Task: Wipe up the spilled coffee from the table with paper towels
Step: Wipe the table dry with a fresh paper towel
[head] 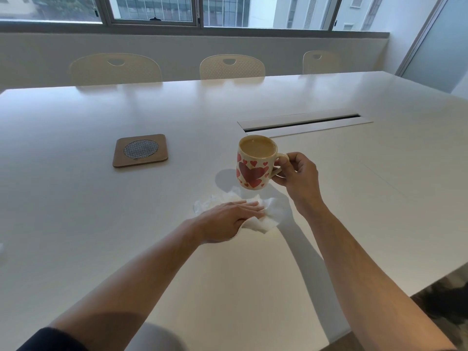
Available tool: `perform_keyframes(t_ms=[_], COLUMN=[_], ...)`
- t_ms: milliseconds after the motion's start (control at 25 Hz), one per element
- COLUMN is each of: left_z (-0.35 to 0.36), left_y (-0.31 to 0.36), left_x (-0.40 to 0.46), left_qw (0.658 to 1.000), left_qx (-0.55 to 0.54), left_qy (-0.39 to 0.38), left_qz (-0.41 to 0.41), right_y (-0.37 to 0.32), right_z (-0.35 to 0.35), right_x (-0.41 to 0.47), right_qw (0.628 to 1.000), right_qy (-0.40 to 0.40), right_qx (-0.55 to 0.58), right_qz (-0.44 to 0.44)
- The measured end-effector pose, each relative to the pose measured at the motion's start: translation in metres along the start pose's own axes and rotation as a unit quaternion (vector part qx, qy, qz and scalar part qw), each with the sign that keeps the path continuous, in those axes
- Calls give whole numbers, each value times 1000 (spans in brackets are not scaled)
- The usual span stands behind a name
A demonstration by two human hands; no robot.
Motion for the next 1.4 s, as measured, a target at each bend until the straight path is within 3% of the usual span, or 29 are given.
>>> perform_keyframes(t_ms=[240, 400, 560, 680, 760, 880, 1000, 1120, 1400], left_z=[-2, -5, -16, -27, -35, -46, -46, -35, -26], left_y=[8, 2, -12, -23, -34, -48, -53, -54, -67], left_x=[-25, -44, -63, -67, -68, -70, -60, -38, 10], left_qw=[998, 985, 948, 909, 894, 901, 911, 952, 971], left_qx=[-59, -147, -262, -320, -290, -112, -59, 19, 84], left_qy=[7, 29, 94, 203, 289, 339, 298, 178, 60], left_qz=[-16, -85, -155, -175, -182, -245, -278, -249, -215], right_y=[-1, -3, 0, 3, 4, 4, 4, 6, 2], right_z=[6, 8, 10, 11, 11, 12, 12, 14, 7], right_x=[-2, -5, -9, -11, -13, -13, -13, -14, -17], right_qw=[1000, 1000, 1000, 999, 999, 999, 999, 999, 999], right_qy=[0, -5, -10, -13, -11, -9, -7, 0, 10], right_qx=[-9, 5, 24, 28, 30, 27, 29, 26, 20], right_qz=[6, 10, 16, 21, 23, 22, 23, 26, 22])
Point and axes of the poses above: each hand's wrist, its own x-axis towards the middle knuckle, its own z-axis out of the palm, y = z × x, the point moved 4 cm from there along x, towards the middle knuckle, and after that the axes turned 2 degrees about x, right-handed, at the moved point
